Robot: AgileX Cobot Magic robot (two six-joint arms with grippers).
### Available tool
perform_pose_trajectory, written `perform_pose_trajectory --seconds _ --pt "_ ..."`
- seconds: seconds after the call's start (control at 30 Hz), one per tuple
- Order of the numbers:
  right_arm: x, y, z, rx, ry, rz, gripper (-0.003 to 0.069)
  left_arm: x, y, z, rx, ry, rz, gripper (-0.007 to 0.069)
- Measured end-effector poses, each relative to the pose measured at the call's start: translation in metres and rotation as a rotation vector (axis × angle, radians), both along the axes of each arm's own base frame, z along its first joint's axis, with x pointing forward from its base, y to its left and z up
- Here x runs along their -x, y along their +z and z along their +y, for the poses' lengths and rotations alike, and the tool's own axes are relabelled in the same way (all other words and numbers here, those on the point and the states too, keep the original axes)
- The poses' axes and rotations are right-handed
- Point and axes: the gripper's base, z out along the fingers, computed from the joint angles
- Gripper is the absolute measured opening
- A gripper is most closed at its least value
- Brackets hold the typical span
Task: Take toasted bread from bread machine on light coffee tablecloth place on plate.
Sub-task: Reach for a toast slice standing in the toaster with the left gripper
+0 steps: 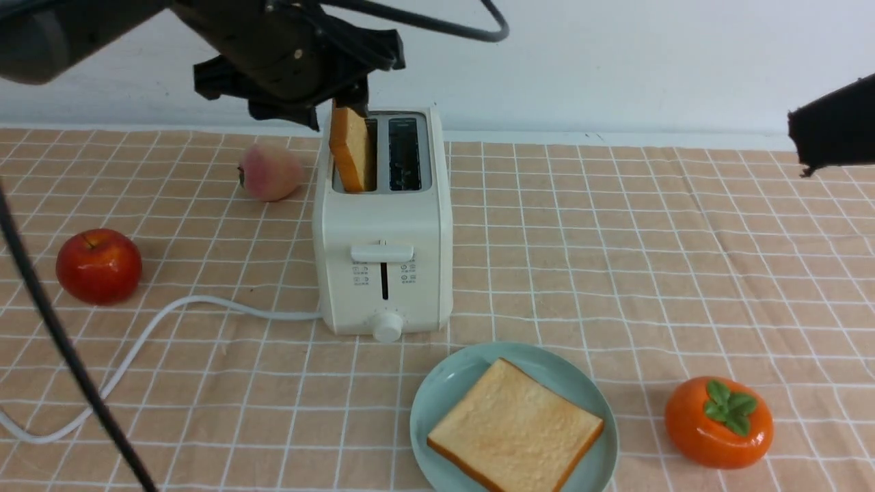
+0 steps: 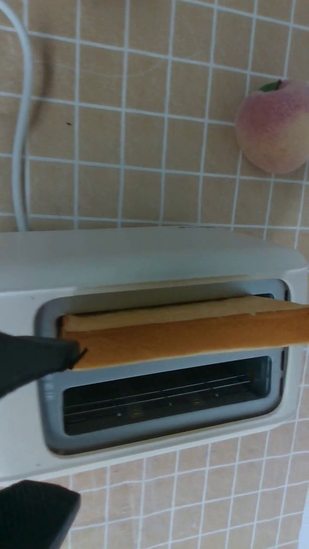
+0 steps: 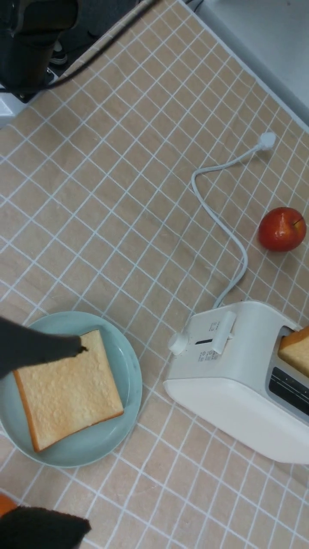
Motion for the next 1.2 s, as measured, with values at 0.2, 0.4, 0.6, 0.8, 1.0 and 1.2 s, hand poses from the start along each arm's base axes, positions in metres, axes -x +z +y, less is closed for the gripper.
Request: perform_pose_trajectory --seconds 0.2,0.4,0.6,0.8,1.0,1.2 --pt "0.002 0.001 0.0 0.001 0.002 -0.002 0.0476 -0.028 -0.026 -0.007 -0.059 0.009 0.023 0.0382" --pt "0.002 0.0 0.0 0.005 0.004 0.002 0.0476 -0.037 -0.036 -0.006 -0.039 0.059 0.027 0.0382" --pt "0.002 0.0 0.0 0.005 0.004 0.002 0.0476 -0.039 -0.035 -0.006 -0.03 0.06 0.005 0.034" --pt "0.002 0.0 0.0 0.006 0.004 0.003 0.0475 -0.042 -0.043 -0.007 -0.061 0.047 0.022 0.0125" --pt "0.002 0.0 0.0 0.007 0.006 0.005 0.0474 -0.03 -0.024 0.0 -0.082 0.052 0.011 0.0069" --pt "0.002 0.0 0.0 0.007 0.006 0.005 0.0474 0.037 0.068 0.025 -0.097 -0.058 -0.123 0.0069"
